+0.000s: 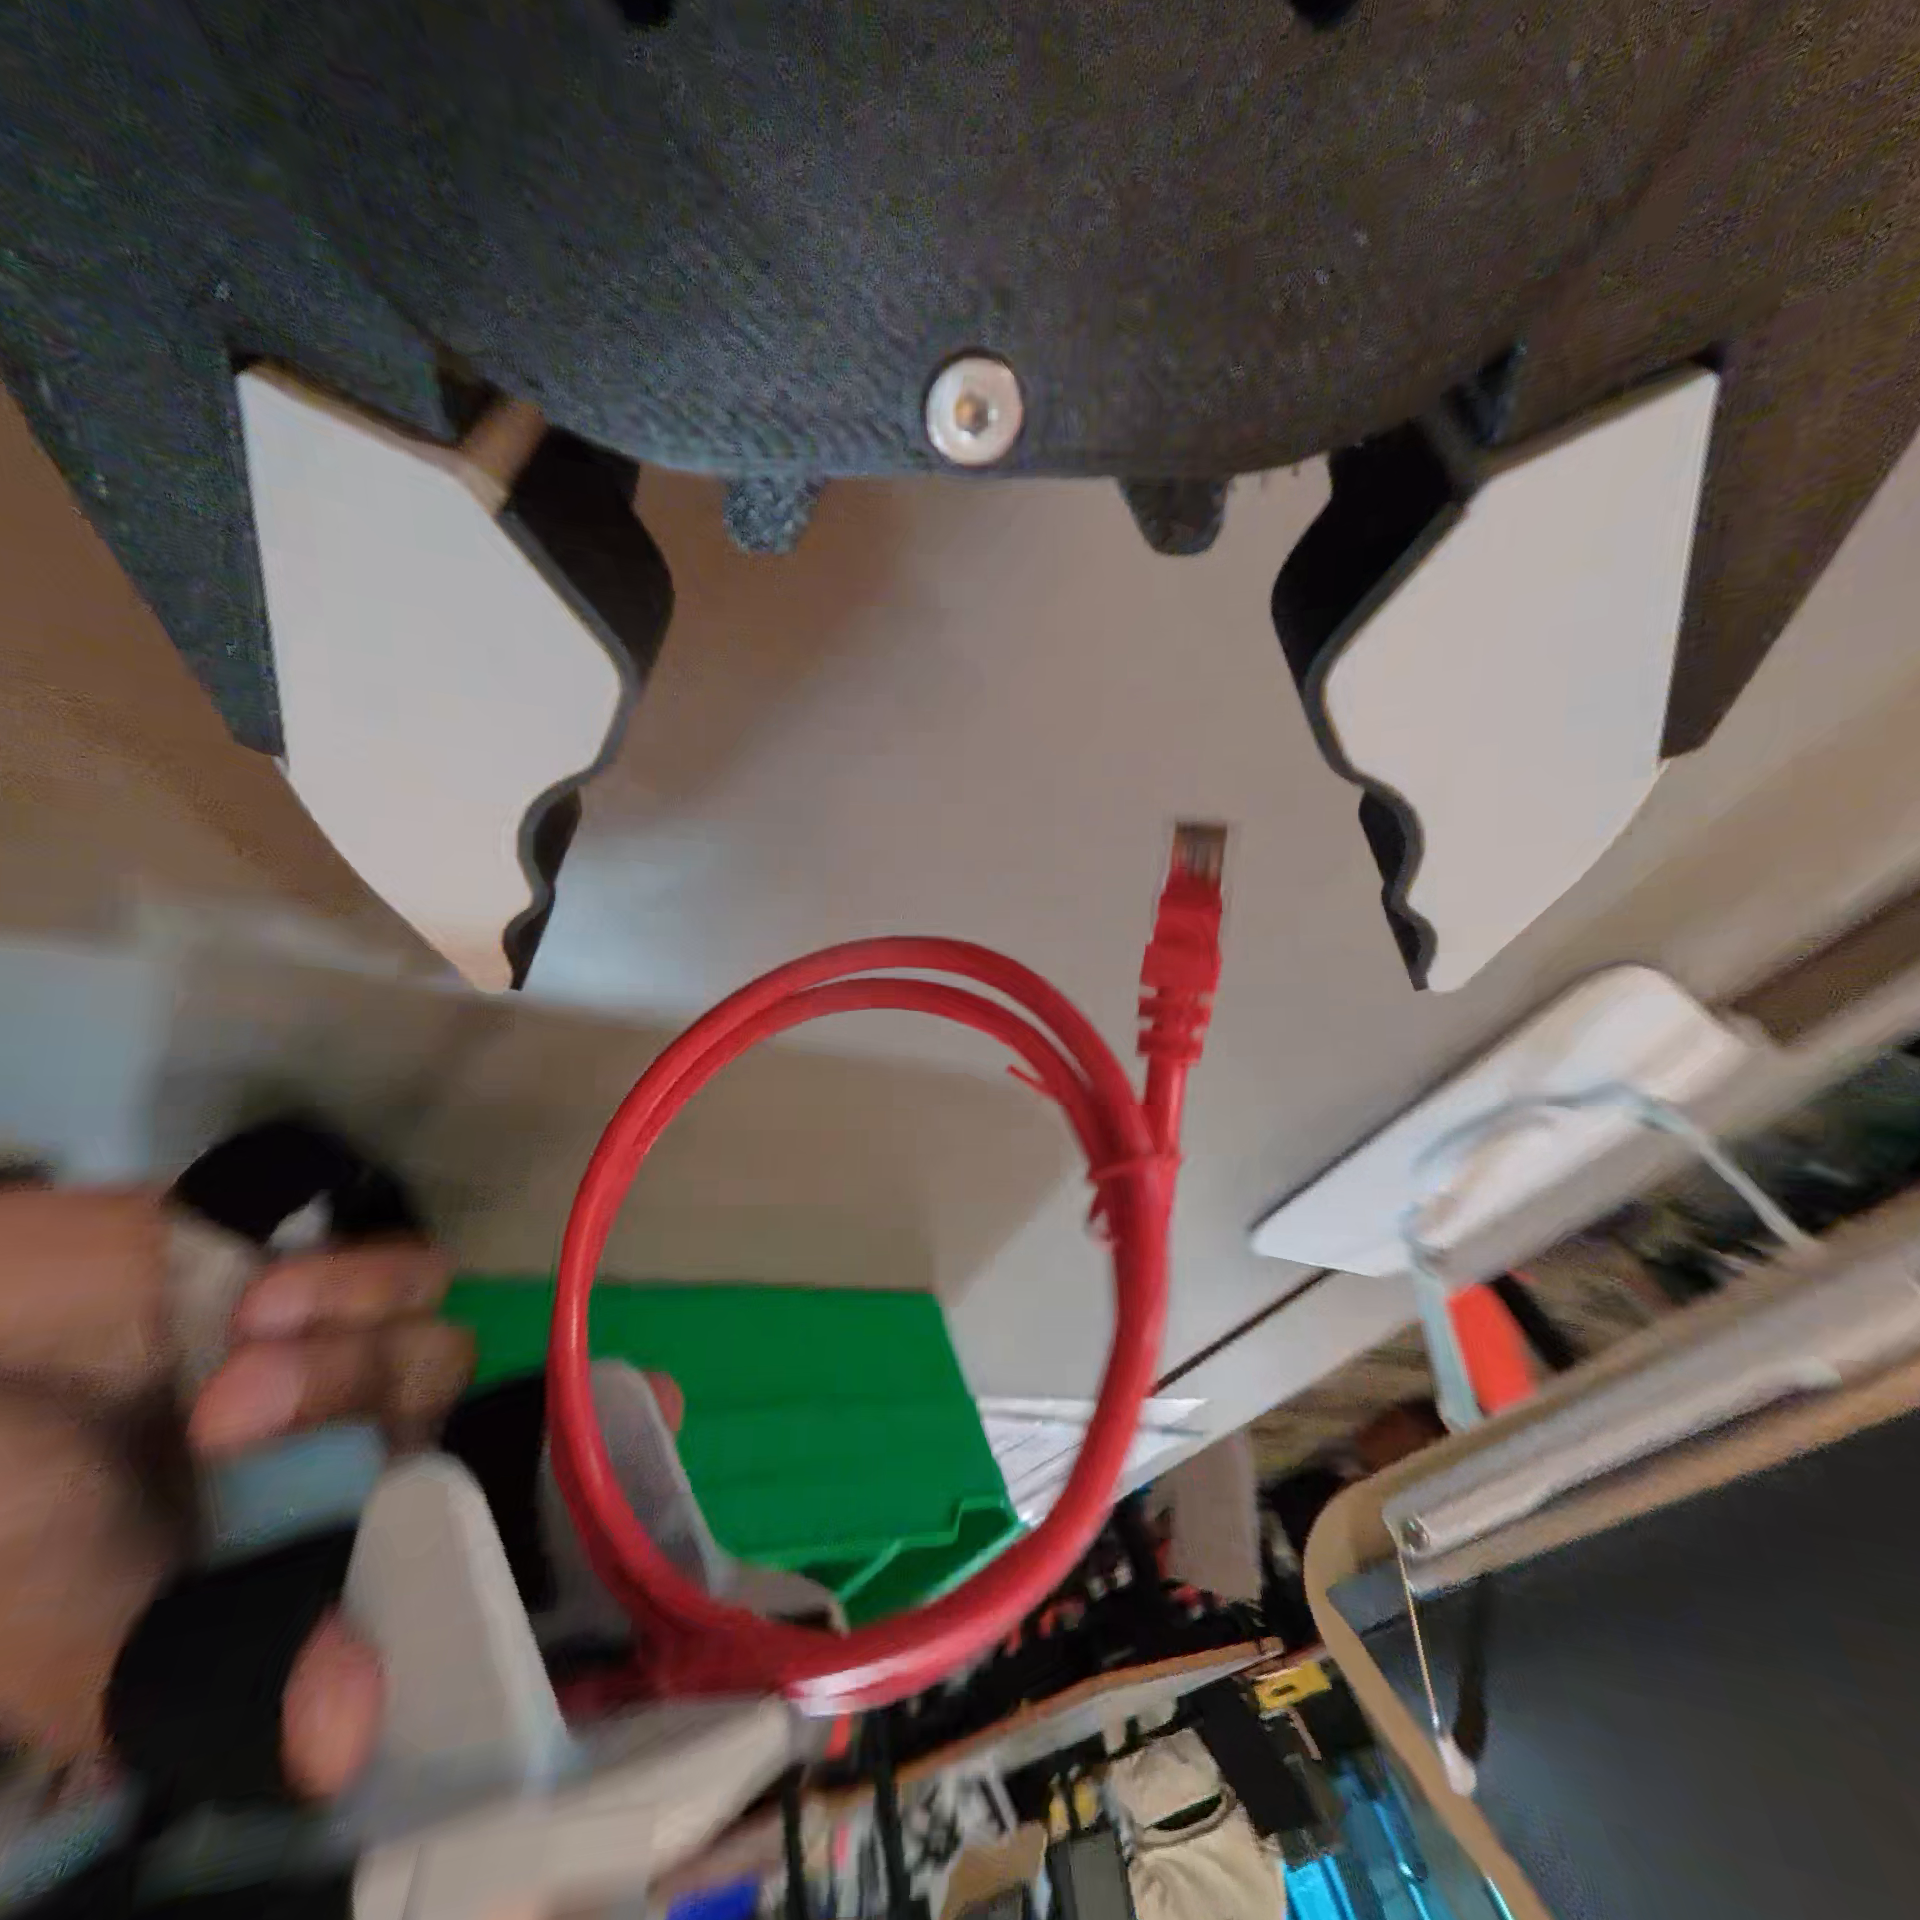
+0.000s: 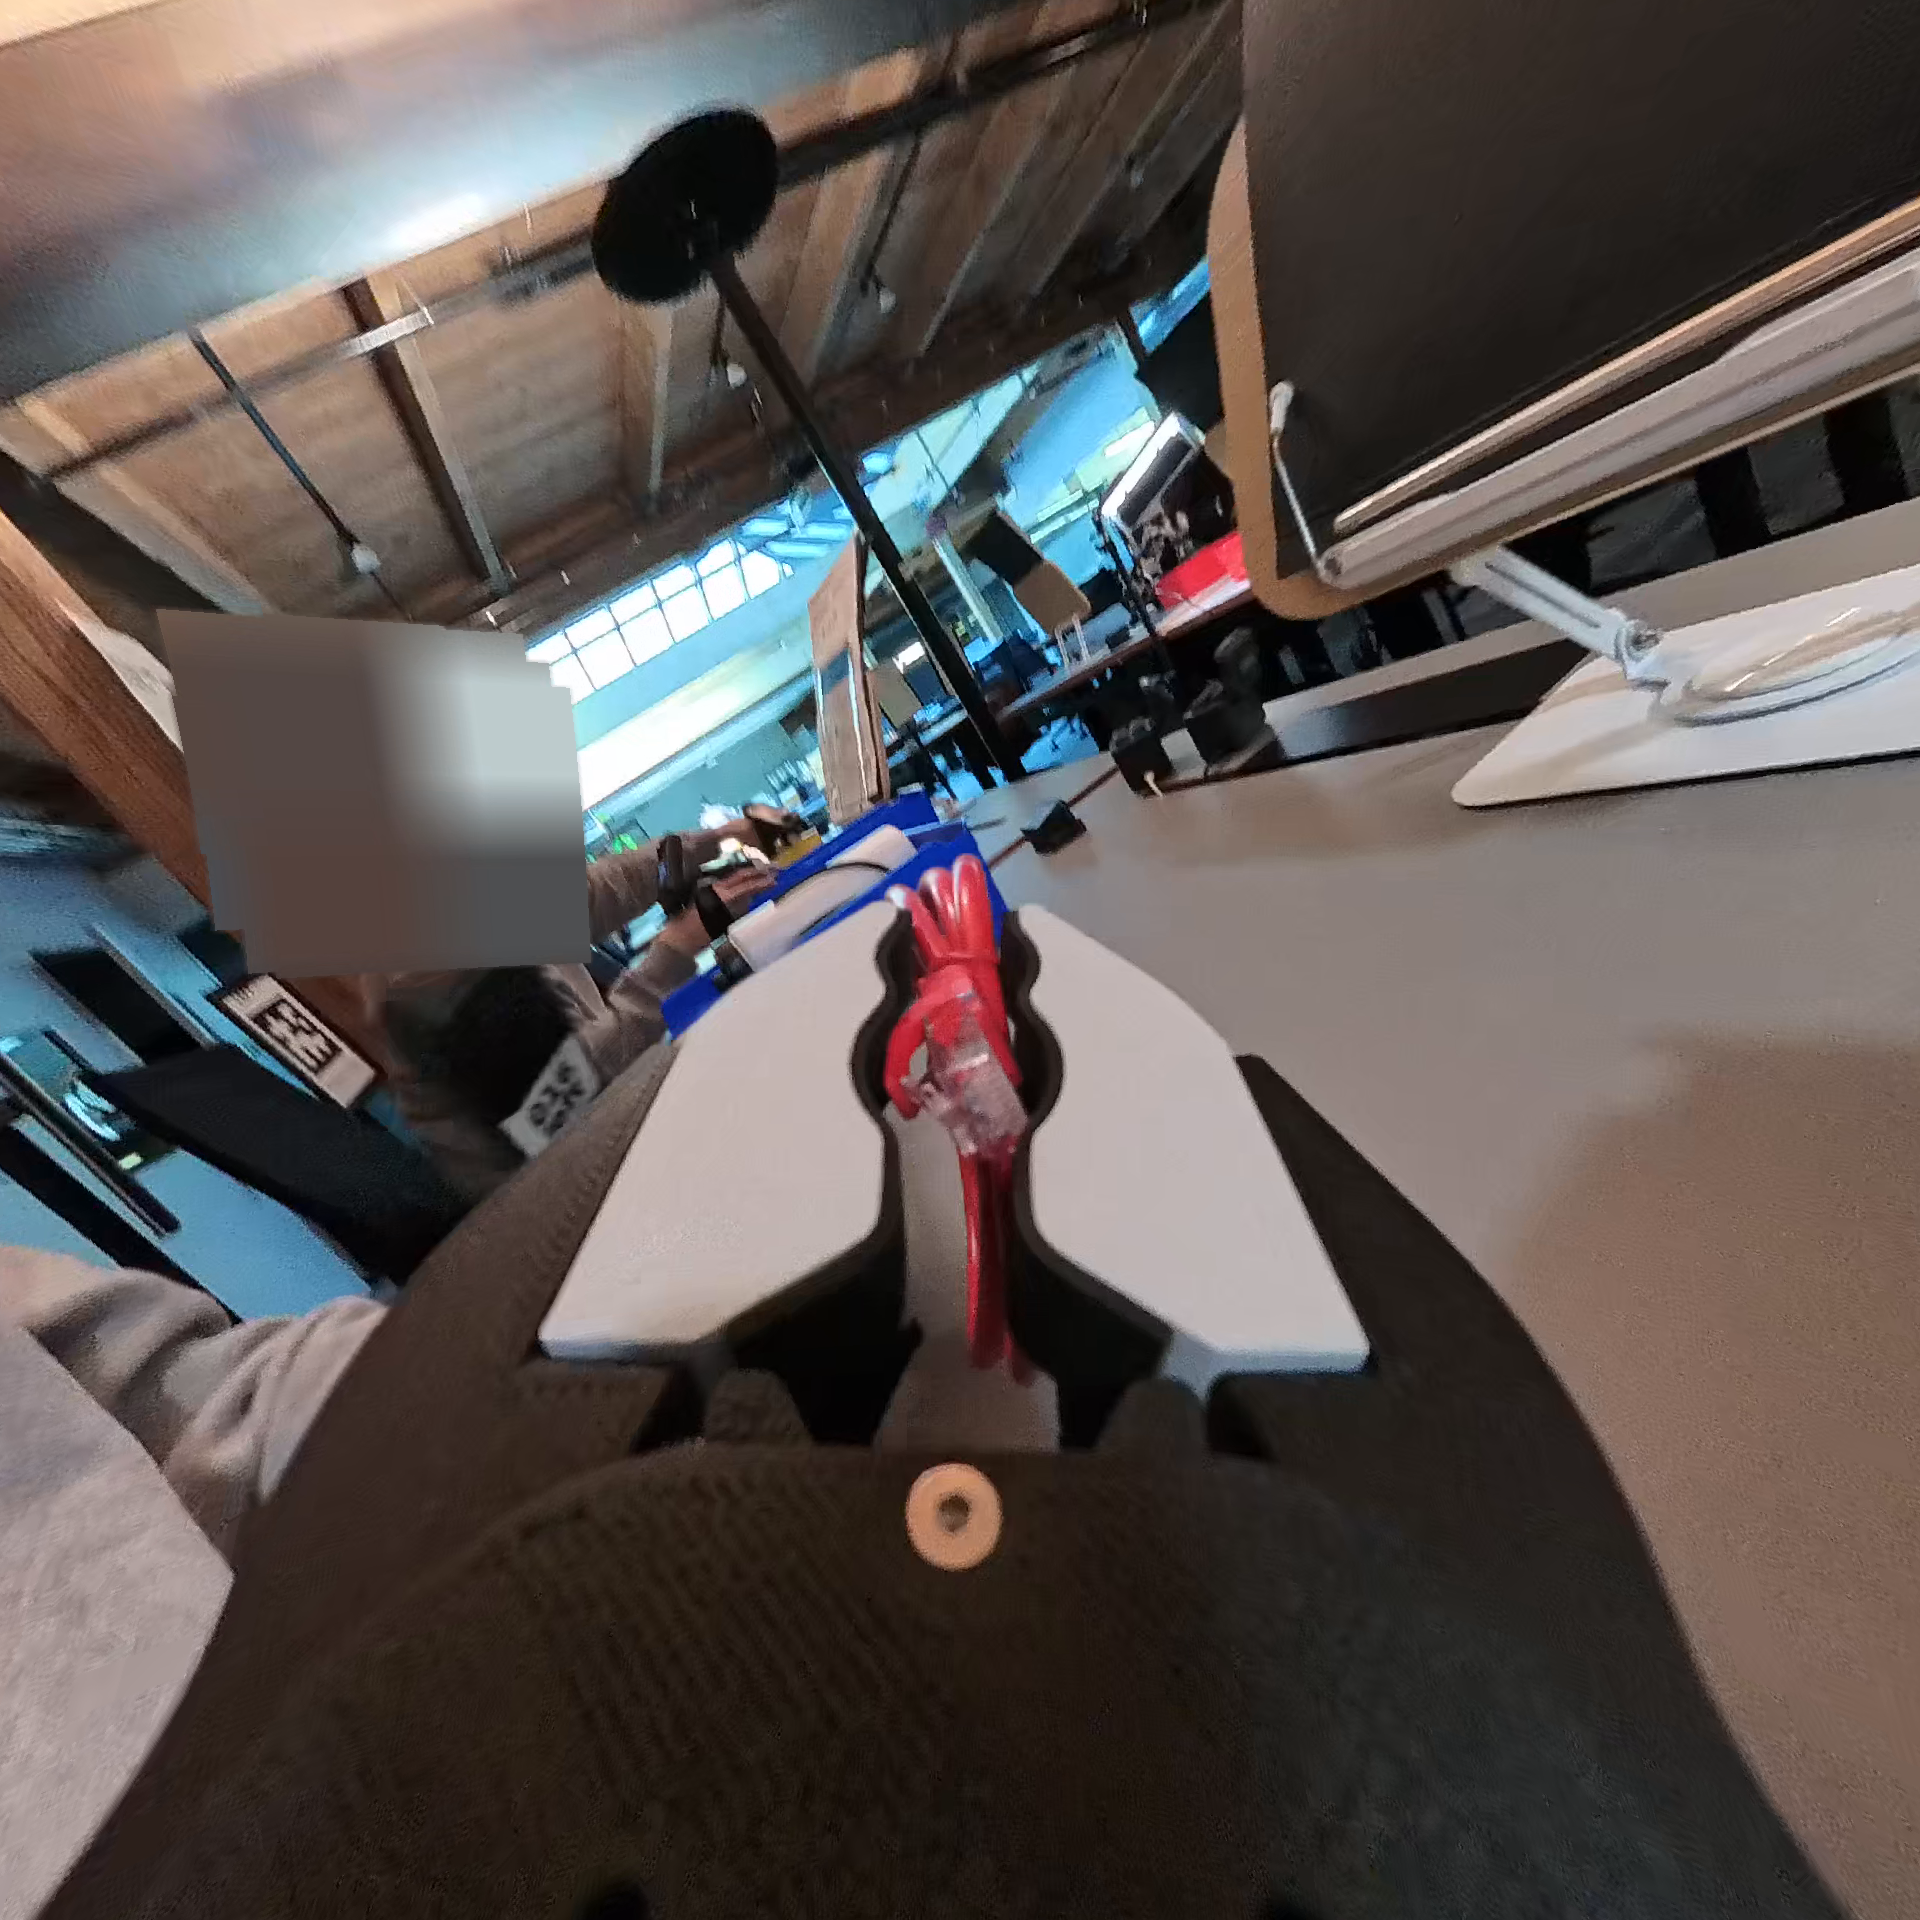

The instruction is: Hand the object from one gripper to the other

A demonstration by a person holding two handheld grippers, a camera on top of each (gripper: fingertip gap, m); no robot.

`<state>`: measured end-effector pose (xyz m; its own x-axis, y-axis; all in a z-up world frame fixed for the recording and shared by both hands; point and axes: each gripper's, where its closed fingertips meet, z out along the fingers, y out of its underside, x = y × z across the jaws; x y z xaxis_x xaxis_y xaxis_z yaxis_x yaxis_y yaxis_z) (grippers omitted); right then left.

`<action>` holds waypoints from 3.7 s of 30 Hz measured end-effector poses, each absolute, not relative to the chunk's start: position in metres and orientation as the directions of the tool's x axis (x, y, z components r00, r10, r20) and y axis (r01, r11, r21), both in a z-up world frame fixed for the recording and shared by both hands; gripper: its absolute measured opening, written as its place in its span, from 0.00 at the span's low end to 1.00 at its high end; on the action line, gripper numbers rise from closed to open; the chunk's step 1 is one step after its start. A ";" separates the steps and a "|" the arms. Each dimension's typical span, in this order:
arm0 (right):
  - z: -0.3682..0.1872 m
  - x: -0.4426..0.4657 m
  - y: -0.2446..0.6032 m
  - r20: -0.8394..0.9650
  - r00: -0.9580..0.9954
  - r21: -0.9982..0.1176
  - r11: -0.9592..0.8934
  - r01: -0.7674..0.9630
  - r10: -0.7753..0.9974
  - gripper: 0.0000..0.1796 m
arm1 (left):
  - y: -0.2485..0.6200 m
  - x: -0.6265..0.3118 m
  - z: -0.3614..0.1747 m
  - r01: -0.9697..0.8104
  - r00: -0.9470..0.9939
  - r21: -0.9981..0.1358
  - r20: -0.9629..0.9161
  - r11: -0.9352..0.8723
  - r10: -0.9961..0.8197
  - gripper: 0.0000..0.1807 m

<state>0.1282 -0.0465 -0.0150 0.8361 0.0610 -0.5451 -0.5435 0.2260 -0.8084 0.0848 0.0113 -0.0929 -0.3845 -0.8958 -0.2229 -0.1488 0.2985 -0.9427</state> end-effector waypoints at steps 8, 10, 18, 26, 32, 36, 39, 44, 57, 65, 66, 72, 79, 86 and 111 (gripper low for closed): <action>-0.006 0.109 -0.042 -0.496 0.852 -0.823 0.220 -0.523 0.168 0.09 | 0.027 0.070 -0.047 -0.289 -0.628 -0.793 0.580 -0.536 -0.518 0.54; -0.005 0.103 -0.039 -0.480 0.856 -0.835 0.201 -0.513 0.192 0.09 | 0.029 0.062 -0.037 -0.310 -0.686 -0.747 0.605 -0.588 -0.406 0.41; -0.005 0.098 -0.038 -0.517 0.817 -0.803 0.186 -0.566 0.255 0.09 | 0.014 0.049 -0.040 -0.331 -0.759 -0.822 0.523 -0.463 -0.387 0.12; -0.009 0.103 -0.038 -0.537 0.807 -0.784 0.208 -0.585 0.244 0.11 | 0.014 0.049 -0.038 -0.327 -0.757 -0.828 0.518 -0.455 -0.399 0.08; -0.012 0.121 -0.038 -0.464 0.883 -0.842 0.274 -0.464 0.069 0.40 | 0.045 0.061 -0.035 -0.305 -0.680 -0.744 0.607 -0.594 -0.411 0.08; -0.017 0.119 -0.032 -0.206 0.970 -0.966 0.186 -0.180 -0.130 0.50 | 0.071 0.068 -0.039 -0.301 -0.611 -0.645 0.696 -0.703 -0.377 0.08; -0.024 0.101 -0.019 0.191 0.957 -0.981 0.003 0.196 -0.221 0.51 | 0.080 0.072 -0.045 -0.308 -0.569 -0.606 0.735 -0.734 -0.369 0.08; -0.074 0.058 0.006 0.723 0.690 -0.646 -0.369 0.668 -0.015 0.35 | 0.075 0.073 -0.049 -0.329 -0.561 -0.629 0.730 -0.705 -0.390 0.08; -0.128 0.067 0.003 0.890 0.375 -0.150 -0.609 0.779 0.261 0.04 | 0.039 0.065 -0.046 -0.364 -0.634 -0.730 0.649 -0.579 -0.421 0.08; -0.119 0.065 0.005 0.850 0.494 -0.301 -0.602 0.740 0.181 0.04 | 0.056 0.067 -0.028 -0.196 -0.645 -0.735 0.595 -0.650 -0.479 0.39; -0.113 0.065 0.005 0.835 0.531 -0.360 -0.585 0.727 0.146 0.04 | 0.059 0.068 -0.026 -0.174 -0.643 -0.734 0.589 -0.656 -0.489 0.44; -0.062 0.041 0.003 0.576 0.817 -0.783 -0.265 0.563 0.036 0.04 | 0.067 0.072 -0.030 -0.153 -0.621 -0.723 0.601 -0.674 -0.503 0.51; -0.035 0.014 -0.007 0.026 0.966 -0.996 -0.073 0.047 0.258 0.03 | 0.059 0.076 -0.050 -0.208 -0.582 -0.825 0.536 -0.526 -0.611 0.33; -0.015 0.003 -0.015 -0.349 0.810 -0.929 -0.061 -0.365 0.471 0.04 | 0.043 0.074 -0.060 -0.260 -0.613 -0.861 0.497 -0.437 -0.615 0.28; -0.007 0.016 -0.010 -0.349 0.831 -0.897 0.101 -0.429 0.433 0.33 | 0.046 0.072 -0.064 -0.305 -0.602 -0.829 0.549 -0.468 -0.580 0.04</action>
<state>0.0159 -0.0100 -0.0073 0.8310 0.4333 -0.3488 -0.4295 0.1014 -0.8974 0.0723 0.0456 -0.0637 -0.6017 -0.5804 0.5487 -0.3047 -0.4682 -0.8294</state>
